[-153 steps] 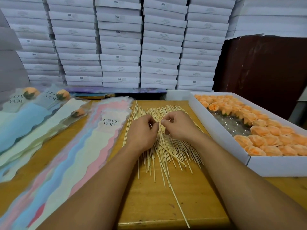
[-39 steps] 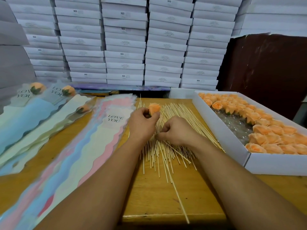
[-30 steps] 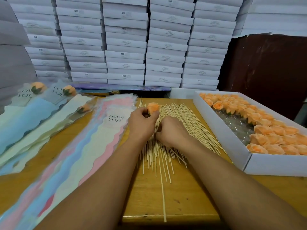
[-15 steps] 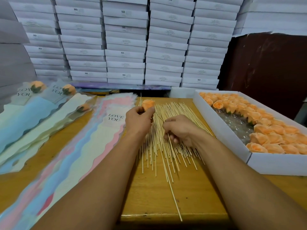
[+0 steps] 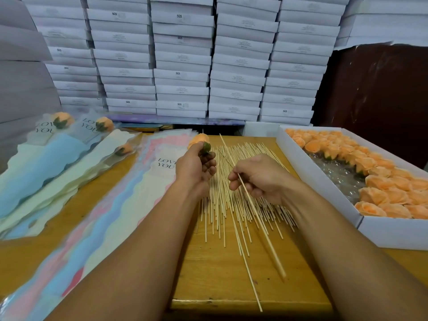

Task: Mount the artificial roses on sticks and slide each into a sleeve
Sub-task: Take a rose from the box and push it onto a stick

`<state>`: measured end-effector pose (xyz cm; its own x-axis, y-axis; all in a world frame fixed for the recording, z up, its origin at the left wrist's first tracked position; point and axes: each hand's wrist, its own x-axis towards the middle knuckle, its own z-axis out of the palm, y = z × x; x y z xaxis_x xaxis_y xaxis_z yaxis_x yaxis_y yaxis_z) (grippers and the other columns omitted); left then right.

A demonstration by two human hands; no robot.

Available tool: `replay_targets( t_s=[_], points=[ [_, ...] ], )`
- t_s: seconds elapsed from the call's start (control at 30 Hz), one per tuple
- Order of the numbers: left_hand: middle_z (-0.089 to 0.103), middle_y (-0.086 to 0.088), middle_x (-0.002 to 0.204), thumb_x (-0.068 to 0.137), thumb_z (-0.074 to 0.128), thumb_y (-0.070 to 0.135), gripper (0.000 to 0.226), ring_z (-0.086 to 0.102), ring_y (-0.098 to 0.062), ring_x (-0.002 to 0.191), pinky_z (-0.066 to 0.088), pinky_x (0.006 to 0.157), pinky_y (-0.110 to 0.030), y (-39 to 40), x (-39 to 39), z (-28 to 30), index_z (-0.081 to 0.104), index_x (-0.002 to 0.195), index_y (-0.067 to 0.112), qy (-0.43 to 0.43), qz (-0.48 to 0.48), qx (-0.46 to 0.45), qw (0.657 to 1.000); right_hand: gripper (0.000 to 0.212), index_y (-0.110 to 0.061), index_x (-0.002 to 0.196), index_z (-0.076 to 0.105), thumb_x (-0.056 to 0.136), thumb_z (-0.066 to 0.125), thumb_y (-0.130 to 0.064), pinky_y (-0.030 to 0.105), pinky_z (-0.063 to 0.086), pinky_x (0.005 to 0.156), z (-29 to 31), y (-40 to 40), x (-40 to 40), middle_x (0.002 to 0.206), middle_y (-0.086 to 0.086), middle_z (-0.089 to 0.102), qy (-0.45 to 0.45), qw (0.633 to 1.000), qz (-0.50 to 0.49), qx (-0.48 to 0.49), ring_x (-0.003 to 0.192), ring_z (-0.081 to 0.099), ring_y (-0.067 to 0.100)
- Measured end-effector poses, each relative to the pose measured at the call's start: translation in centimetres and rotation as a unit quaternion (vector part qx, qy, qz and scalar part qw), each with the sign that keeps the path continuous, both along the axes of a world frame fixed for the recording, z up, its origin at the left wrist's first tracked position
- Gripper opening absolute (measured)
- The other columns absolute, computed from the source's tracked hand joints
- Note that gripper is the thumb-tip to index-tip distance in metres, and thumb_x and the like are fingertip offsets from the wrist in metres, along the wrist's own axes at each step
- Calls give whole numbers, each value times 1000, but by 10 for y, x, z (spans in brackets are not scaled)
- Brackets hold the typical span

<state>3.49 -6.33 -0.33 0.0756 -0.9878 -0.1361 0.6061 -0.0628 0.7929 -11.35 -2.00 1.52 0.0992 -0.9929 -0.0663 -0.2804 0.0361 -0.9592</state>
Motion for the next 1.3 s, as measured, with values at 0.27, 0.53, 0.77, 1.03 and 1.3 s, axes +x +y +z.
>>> replay_targets(
  t_s=[0.27, 0.53, 0.77, 1.03, 1.3],
  points=[
    [57, -4, 70, 98, 58, 28, 24, 51, -11, 53, 41, 44, -17, 0, 7, 5, 59, 88, 6, 117, -59, 23, 991, 34, -21, 122, 58, 101, 35, -7, 17, 23, 29, 9, 15, 2, 51, 4, 57, 18, 997, 79, 17, 33, 35, 9],
    [63, -6, 69, 97, 63, 27, 24, 57, -10, 51, 45, 44, -15, -3, 9, 5, 61, 93, 3, 189, -87, 3, 978, 25, -7, 92, 70, 103, 49, -15, 18, 25, 30, 11, 19, 5, 53, 8, 59, 28, 994, 91, -50, 32, 37, 9],
    [66, -4, 69, 96, 65, 30, 26, 56, -5, 47, 42, 42, -13, -2, 9, 5, 63, 97, 5, 184, -88, -4, 979, 29, 15, 105, 67, 98, 56, -11, 17, 24, 31, 9, 18, 3, 52, -1, 65, 45, 992, 94, -67, 30, 32, 7],
    [65, -1, 68, 96, 64, 33, 24, 50, -2, 49, 38, 41, -11, -2, 10, 5, 61, 100, 9, 170, -91, 2, 981, 23, -9, 97, 77, 99, 54, -10, 17, 24, 31, 6, 19, 6, 50, 6, 58, 39, 992, 106, -62, 31, 32, 9],
    [64, -1, 70, 97, 64, 33, 25, 50, -3, 52, 39, 42, -12, -2, 10, 5, 62, 102, 9, 169, -90, 6, 981, 23, -5, 99, 76, 99, 54, -9, 17, 24, 31, 8, 21, 7, 50, 6, 57, 37, 992, 105, -63, 30, 32, 9]
  ],
)
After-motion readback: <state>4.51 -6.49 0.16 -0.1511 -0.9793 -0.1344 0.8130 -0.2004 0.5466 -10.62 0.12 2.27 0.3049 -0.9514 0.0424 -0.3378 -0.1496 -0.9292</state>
